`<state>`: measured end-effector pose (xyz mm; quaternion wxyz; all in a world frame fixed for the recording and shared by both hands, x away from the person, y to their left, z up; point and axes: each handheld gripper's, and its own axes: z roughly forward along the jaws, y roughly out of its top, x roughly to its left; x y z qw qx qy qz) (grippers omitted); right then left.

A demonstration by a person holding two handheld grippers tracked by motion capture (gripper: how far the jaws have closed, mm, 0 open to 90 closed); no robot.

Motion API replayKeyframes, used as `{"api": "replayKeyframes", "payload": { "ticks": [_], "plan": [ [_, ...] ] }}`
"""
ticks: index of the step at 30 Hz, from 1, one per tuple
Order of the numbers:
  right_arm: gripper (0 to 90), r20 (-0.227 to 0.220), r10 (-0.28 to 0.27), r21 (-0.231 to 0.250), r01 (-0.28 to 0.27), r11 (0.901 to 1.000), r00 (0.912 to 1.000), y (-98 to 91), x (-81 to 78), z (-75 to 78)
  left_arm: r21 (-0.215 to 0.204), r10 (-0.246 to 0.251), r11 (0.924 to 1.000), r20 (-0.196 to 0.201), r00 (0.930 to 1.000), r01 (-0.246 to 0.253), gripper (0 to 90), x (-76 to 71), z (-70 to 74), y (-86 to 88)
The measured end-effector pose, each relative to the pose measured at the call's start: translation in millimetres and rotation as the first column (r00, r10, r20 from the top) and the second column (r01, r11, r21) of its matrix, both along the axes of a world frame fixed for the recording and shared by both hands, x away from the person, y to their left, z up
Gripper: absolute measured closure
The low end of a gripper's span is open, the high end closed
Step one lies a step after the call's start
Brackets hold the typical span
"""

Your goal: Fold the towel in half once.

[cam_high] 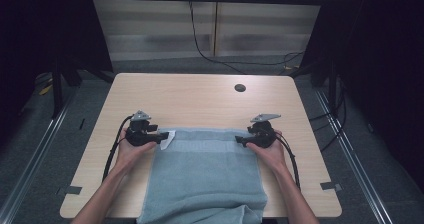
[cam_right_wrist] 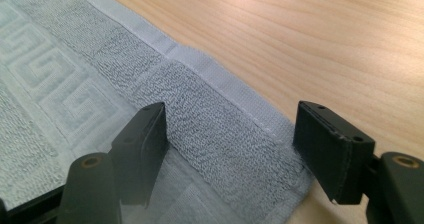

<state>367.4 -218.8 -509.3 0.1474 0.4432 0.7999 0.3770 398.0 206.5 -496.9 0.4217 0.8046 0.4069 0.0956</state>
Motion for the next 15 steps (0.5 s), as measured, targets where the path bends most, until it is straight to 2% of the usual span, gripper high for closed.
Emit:
{"api": "replayKeyframes", "payload": {
  "ticks": [2,4,5,6,7,8,10,11,12,13,14,15],
  "plan": [
    [30.0,0.033,-0.005,-0.044,0.006,0.9990,0.9994,5.8,-6.1,-2.1,0.006,-0.007,1.0000,-0.010,0.9999,0.007,33.8,2.1,-4.1,0.6],
    [37.5,0.024,0.001,-0.045,0.000,0.9990,0.9997,6.8,-7.7,-0.7,0.010,-0.011,0.9999,-0.012,0.9999,0.011,33.4,1.8,-5.2,-0.7],
    [37.5,0.024,0.001,-0.045,0.000,0.9990,0.9997,6.8,-7.7,-0.7,0.018,-0.022,0.9996,-0.011,0.9997,0.022,33.4,2.0,-6.1,-1.6],
    [49.0,0.029,0.027,-0.035,-0.026,0.9991,0.9992,6.7,-9.9,-0.1,0.036,-0.022,0.9991,-0.007,0.9997,0.023,33.1,1.3,-7.4,-3.9],
    [49.0,0.029,0.027,-0.035,-0.026,0.9991,0.9992,6.7,-9.9,-0.1,0.034,-0.027,0.9990,-0.012,0.9996,0.028,33.1,1.0,-8.3,-5.3],
    [57.6,0.032,0.039,-0.029,-0.038,0.9989,0.9987,6.9,-12.0,0.0,0.044,-0.031,0.9985,-0.012,0.9994,0.032,33.1,1.2,-9.3,-6.0],
    [67.6,0.029,0.056,-0.006,-0.056,0.9984,0.9980,6.5,-12.5,-0.4,0.035,-0.023,0.9991,-0.008,0.9997,0.023,32.6,1.3,-11.2,-7.7],
    [67.6,0.029,0.056,-0.006,-0.056,0.9984,0.9980,6.5,-12.5,-0.4,0.041,-0.026,0.9988,-0.003,0.9997,0.026,32.6,1.1,-11.3,-8.1],
    [75.9,0.016,0.063,0.019,-0.063,0.9978,0.9979,5.6,-12.4,-0.7,0.052,-0.035,0.9980,0.012,0.9993,0.034,32.6,-0.8,-12.0,-10.1],
    [75.9,0.016,0.063,0.019,-0.063,0.9978,0.9979,5.6,-12.4,-0.7,0.052,-0.035,0.9980,0.012,0.9993,0.034,33.8,-0.8,-12.0,-10.1],
    [78.9,0.011,0.063,0.029,-0.063,0.9976,0.9980,5.3,-12.2,-0.9,0.075,-0.046,0.9963,0.033,0.9984,0.043,33.8,-2.4,-12.2,-11.4],
    [81.5,0.000,0.062,0.049,-0.062,0.9969,0.9981,5.2,-11.3,-1.3,0.080,-0.101,0.9921,0.054,0.9934,0.096,52.9,-5.9,-12.2,-14.2]
  ]
}}
